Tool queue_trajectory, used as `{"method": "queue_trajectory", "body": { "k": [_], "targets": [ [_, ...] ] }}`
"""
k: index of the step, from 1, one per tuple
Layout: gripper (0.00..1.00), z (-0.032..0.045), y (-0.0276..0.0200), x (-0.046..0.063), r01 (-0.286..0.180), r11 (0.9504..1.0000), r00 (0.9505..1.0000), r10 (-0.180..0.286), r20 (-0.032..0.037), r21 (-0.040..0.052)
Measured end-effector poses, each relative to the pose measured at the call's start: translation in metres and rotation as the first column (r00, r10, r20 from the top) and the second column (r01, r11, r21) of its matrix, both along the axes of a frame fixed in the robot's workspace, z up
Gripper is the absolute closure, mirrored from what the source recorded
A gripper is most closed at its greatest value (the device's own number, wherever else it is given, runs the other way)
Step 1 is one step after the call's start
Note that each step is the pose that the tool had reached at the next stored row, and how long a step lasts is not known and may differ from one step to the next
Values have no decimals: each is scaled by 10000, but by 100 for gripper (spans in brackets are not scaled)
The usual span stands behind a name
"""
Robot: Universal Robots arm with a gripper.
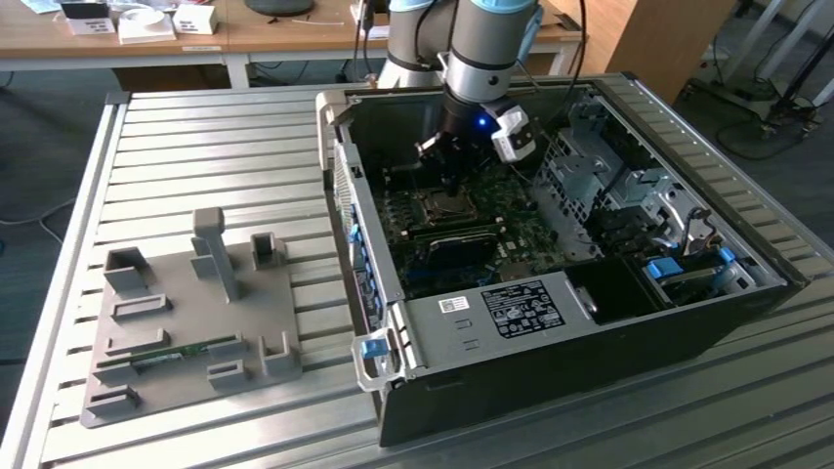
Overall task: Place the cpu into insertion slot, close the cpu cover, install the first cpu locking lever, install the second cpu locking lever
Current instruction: 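Close the cpu cover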
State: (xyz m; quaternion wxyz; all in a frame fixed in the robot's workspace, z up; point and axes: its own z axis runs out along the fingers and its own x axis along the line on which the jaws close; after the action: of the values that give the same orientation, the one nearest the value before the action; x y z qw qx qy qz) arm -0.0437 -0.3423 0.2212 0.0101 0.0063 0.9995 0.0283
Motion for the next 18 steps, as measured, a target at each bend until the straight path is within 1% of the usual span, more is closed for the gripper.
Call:
{"method": "queue_trajectory", "body": {
  "k": [8,10,18],
  "targets": [
    [89,19,0,0,0,10000,10000,0,1,1],
    [89,40,0,0,0,10000,10000,0,-1,-1],
    [89,57,0,0,0,10000,10000,0,-1,-1]
  ]
}}
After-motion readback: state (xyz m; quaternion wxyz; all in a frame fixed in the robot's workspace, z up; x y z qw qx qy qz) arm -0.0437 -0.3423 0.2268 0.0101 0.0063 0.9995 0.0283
